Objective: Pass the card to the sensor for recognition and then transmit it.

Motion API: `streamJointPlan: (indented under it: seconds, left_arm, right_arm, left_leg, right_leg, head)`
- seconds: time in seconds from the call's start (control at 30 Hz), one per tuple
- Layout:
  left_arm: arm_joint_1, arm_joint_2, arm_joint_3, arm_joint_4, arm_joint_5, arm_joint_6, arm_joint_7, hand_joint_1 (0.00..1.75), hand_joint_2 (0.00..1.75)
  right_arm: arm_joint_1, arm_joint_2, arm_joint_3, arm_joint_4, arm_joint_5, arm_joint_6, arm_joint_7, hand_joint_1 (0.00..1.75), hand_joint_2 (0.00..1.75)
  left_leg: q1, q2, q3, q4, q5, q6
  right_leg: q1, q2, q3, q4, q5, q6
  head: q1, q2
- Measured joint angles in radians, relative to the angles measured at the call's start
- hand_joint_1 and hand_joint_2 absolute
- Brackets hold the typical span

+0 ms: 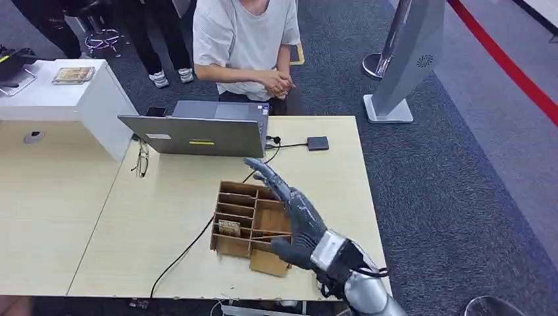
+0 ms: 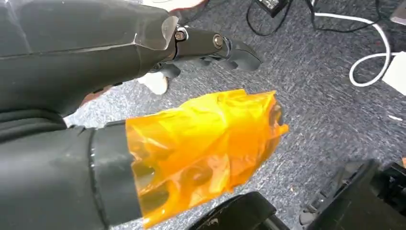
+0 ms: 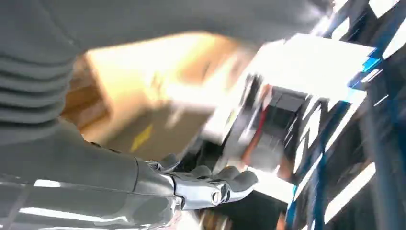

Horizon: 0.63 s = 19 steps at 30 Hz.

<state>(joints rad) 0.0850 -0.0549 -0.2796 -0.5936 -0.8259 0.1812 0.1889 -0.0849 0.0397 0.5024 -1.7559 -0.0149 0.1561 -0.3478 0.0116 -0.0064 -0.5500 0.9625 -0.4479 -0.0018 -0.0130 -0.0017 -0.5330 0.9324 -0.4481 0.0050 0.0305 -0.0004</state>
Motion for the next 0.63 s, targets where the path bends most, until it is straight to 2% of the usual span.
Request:
streamJointPlan:
  seconds: [0.1,0.27,0.3,0.33,0.43,0.63]
  left_arm:
    - [-0.007,0.003,0.0,0.019,0.003,0.008,-0.014,0.0,0.0]
    - [-0.025,0.005,-0.007,0.052,0.01,0.01,-0.042,0.0,0.0]
    - [-0.028,0.005,-0.009,0.058,0.013,0.01,-0.044,0.0,0.0]
    - [-0.031,0.006,-0.011,0.062,0.017,0.011,-0.047,0.0,0.0]
    - [-0.038,0.006,-0.013,0.072,0.029,0.016,-0.053,0.0,0.0]
    - [-0.038,0.007,-0.021,0.085,0.045,0.03,-0.053,0.0,0.0]
  right_arm:
    - [0.045,-0.018,-0.004,-0.004,-0.134,0.142,-0.042,0.0,0.0]
    - [0.132,-0.045,-0.003,0.023,-0.378,0.492,-0.1,0.0,0.0]
    - [0.149,-0.046,-0.003,0.035,-0.396,0.53,-0.116,0.0,0.0]
    - [0.163,-0.048,-0.003,0.047,-0.394,0.55,-0.137,0.0,0.0]
    - [0.186,-0.061,-0.003,0.087,-0.366,0.553,-0.176,0.0,0.0]
    - [0.203,-0.072,-0.003,0.148,-0.357,0.539,-0.162,0.0,0.0]
  left_leg:
    - [0.0,0.0,0.0,0.0,0.0,0.0]
    - [0.0,-0.001,0.0,0.0,0.0,0.0]
    - [0.0,0.0,0.0,0.0,0.0,0.0]
    - [0.0,0.0,0.0,0.0,0.0,0.0]
    - [0.0,0.0,0.0,0.0,0.0,0.0]
    - [0.0,0.0,0.0,0.0,0.0,0.0]
  right_leg:
    - [0.0,0.0,0.0,0.0,0.0,0.0]
    - [0.0,0.0,0.0,0.0,0.0,0.0]
    - [0.0,0.0,0.0,0.0,0.0,0.0]
    - [0.0,0.0,0.0,0.0,0.0,0.0]
    - [0.0,0.0,0.0,0.0,0.0,0.0]
    - [0.0,0.0,0.0,0.0,0.0,0.0]
  head:
    - [0.0,0.0]
    - [0.0,0.0]
    - [0.0,0.0]
    - [0.0,0.0]
    - [0.0,0.0]
    - [0.0,0.0]
